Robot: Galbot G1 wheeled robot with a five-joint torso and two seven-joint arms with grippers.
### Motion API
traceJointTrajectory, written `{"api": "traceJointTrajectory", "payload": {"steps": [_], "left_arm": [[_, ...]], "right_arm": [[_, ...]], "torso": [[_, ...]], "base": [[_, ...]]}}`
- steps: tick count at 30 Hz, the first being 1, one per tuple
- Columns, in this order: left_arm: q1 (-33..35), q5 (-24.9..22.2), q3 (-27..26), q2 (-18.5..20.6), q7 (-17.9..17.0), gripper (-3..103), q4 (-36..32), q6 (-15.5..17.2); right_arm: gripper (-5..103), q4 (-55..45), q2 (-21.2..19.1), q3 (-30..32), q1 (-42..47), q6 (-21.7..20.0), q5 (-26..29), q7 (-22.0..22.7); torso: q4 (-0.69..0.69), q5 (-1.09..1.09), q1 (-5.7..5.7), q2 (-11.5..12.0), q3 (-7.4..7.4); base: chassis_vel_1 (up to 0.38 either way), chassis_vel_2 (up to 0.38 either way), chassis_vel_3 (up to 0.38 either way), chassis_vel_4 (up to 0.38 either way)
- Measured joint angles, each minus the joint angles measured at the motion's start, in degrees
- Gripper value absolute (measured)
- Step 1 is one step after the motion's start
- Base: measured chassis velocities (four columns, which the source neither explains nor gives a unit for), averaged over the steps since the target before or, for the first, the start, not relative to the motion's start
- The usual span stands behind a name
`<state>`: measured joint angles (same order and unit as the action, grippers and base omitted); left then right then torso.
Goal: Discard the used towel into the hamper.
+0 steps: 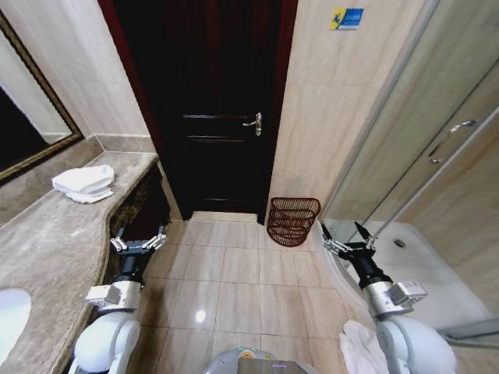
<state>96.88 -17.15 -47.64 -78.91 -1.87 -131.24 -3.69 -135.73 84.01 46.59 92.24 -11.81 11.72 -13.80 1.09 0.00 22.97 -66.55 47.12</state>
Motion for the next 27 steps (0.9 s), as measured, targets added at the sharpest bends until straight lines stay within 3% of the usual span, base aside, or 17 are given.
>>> {"api": "traceJointTrajectory", "payload": {"steps": [27], "left_arm": [[0.12,0.2,-0.16,-0.05,0.24,100,0.67,-0.79]], "right_arm": [[100,0.01,0.0,-0.2,-0.42,-0.26,-0.11,-0.23]], "torso": [[0.0,-0.01,0.0,0.0,0.0]], "base": [[-0.026,0.098,0.099,-0.029]]}}
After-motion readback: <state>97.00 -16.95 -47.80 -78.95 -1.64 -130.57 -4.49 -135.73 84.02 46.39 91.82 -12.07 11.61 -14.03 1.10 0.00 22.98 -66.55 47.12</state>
